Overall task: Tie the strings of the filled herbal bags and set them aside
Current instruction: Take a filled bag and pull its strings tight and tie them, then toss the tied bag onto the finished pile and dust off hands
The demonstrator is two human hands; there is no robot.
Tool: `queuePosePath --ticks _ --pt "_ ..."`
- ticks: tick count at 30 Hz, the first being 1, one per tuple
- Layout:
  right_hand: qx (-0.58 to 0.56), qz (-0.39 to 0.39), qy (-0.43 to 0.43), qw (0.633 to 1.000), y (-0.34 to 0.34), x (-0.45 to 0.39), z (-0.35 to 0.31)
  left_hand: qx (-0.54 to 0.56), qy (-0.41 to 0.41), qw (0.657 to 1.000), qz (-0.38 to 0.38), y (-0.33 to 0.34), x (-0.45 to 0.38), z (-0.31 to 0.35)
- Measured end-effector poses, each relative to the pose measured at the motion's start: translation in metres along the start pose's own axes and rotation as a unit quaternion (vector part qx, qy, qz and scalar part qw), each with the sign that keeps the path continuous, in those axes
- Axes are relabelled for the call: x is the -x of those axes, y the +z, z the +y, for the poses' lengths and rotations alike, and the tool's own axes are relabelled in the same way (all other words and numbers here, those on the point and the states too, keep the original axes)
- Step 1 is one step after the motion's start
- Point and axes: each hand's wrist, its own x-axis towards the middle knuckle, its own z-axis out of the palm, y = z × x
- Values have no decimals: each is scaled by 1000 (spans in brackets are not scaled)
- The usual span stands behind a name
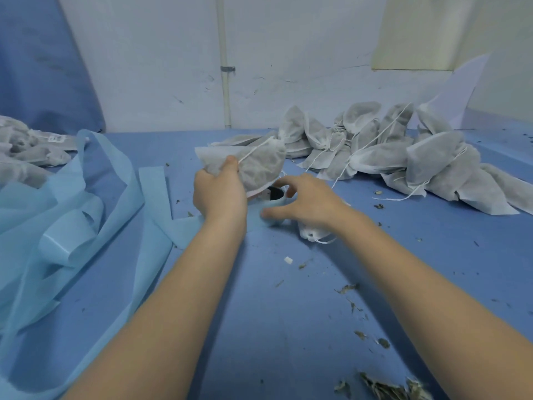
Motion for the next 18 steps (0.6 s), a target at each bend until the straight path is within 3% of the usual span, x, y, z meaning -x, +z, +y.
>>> queuePosePath --ticks 10,18 --pt "-17 73 17 997 21 3 -6 -127 66 989 -18 8 5 -12" --pt "-191 -10 -4 982 4 22 17 -138 40 990 -8 8 2 -14"
